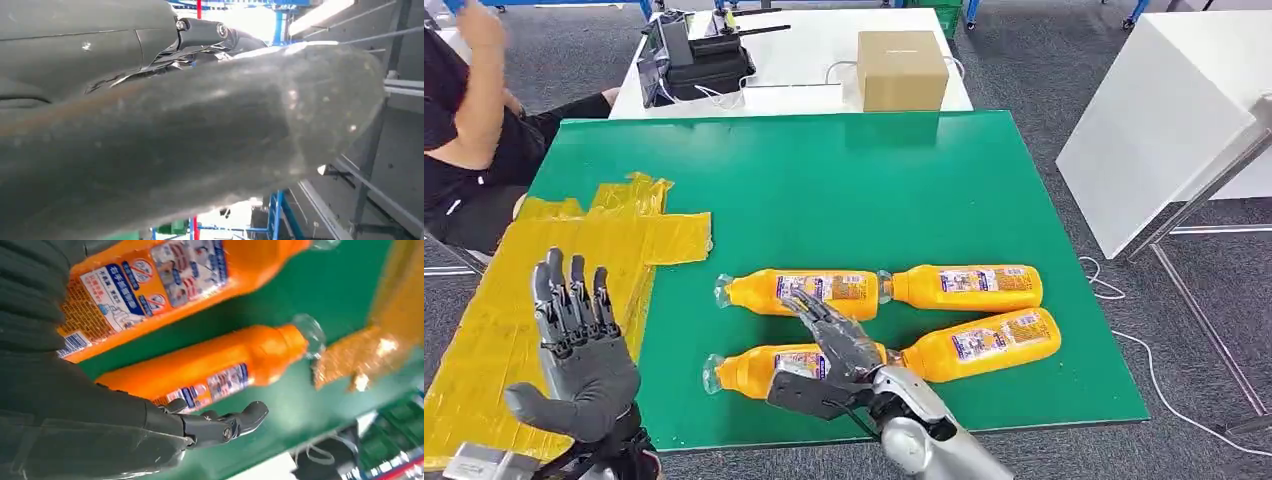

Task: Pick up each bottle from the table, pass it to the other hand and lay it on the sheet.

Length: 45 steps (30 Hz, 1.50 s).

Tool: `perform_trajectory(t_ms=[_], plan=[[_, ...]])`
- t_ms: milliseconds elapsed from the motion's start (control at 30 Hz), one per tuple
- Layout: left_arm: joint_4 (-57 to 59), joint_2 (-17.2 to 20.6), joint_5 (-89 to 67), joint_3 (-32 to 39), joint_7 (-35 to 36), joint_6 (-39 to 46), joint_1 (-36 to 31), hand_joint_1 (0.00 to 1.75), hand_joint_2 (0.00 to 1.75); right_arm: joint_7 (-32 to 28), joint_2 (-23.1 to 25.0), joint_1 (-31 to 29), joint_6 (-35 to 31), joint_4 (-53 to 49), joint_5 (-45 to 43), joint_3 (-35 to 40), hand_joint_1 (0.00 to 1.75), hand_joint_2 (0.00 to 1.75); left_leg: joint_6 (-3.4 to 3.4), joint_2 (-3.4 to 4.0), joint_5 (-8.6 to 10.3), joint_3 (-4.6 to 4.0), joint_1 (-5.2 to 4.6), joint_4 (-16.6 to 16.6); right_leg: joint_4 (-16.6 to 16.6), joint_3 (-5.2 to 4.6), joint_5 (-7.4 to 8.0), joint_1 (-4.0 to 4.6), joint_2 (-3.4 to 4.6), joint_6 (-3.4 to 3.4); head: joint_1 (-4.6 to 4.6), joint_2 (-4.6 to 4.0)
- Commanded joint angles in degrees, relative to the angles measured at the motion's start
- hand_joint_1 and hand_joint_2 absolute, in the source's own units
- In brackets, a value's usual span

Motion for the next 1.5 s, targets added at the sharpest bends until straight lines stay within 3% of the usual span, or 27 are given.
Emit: perform_trajectory(t_ms=[33, 367, 400, 533, 1033, 1300, 1333, 1367, 1500], plan=[[2.5, -0.6, 1.1, 3.8, 0.1, -0.8, -0.4, 0.00, 0.00, 3.4, -6.0, -5.0, 5.5, 2.0, -3.2, 8.5, 0.00, 1.75, -0.07, 0.07, -0.04, 0.19, 0.02, -0.1, -0.1, 0.19, -0.02, 0.02, 0.00, -0.03, 0.00, 0.00], [2.2, -0.3, 1.6, 4.2, 0.1, -0.6, -0.1, 0.00, 0.00, 6.9, -8.4, -4.5, 8.0, -0.5, -4.3, 12.0, 0.00, 1.75, -0.11, 0.08, -0.06, 0.20, 0.02, -0.1, -0.1, 0.19, -0.04, 0.03, 0.00, -0.05, 0.00, 0.00], [2.0, -0.9, 1.5, 4.8, 0.1, 0.5, 0.1, 0.00, 0.00, 8.6, -9.9, -6.1, 10.8, -0.7, -3.4, 14.3, 0.00, 1.75, -0.13, 0.10, -0.08, 0.30, 0.04, -0.1, -0.1, 0.29, -0.05, 0.05, 0.00, -0.07, 0.00, 0.00], [1.6, -0.4, 2.2, 5.9, 0.1, 0.0, 0.6, 0.00, 0.00, 9.3, -13.5, -6.5, 11.4, -3.9, -5.2, 15.2, 0.00, 1.75, -0.09, 0.07, -0.06, 0.22, 0.01, 0.0, -0.1, 0.22, -0.04, 0.02, -0.02, -0.03, 0.00, 0.02], [2.0, -0.9, 2.5, 6.7, 0.1, -0.3, 0.9, 0.00, 0.00, 15.3, -13.2, -8.2, 12.0, -1.1, -0.9, 17.2, 0.00, 1.75, -0.15, 0.04, -0.06, 0.35, 0.04, -0.1, -0.1, 0.36, -0.04, 0.06, -0.07, -0.08, 0.00, 0.00], [2.8, -0.5, 4.0, 6.5, 0.1, -0.2, 0.3, 0.00, 0.00, 16.6, -12.2, -9.4, 16.3, 3.9, 2.9, 17.8, 0.00, 1.75, -0.09, 0.02, -0.01, 0.28, 0.02, -0.1, -0.1, 0.29, 0.00, 0.03, -0.05, -0.04, 0.00, 0.00], [3.0, -0.4, 4.2, 6.4, 0.1, -0.2, 0.2, 0.00, 0.00, 16.4, -12.0, -9.5, 16.6, 4.4, 2.8, 17.8, 1.41, 1.75, -0.06, 0.00, -0.01, 0.24, 0.01, -0.1, -0.1, 0.25, 0.00, 0.02, -0.05, -0.03, 0.00, 0.00], [3.2, -0.3, 4.4, 6.3, 0.1, -0.2, 0.0, 0.00, 0.00, 16.2, -11.9, -9.7, 17.3, 5.2, 2.6, 17.9, 1.75, 1.75, -0.10, -0.01, 0.00, 0.29, 0.03, -0.1, -0.2, 0.32, 0.00, 0.04, -0.09, -0.05, 0.00, 0.00], [3.7, -0.2, 4.9, 6.0, 0.1, -0.2, -0.5, 0.00, 0.00, 15.9, -11.8, -9.6, 17.4, 6.3, 2.1, 17.6, 1.75, 1.75, -0.08, -0.01, 0.01, 0.32, 0.01, -0.1, -0.2, 0.33, 0.01, 0.03, -0.08, -0.04, 0.00, 0.00]])
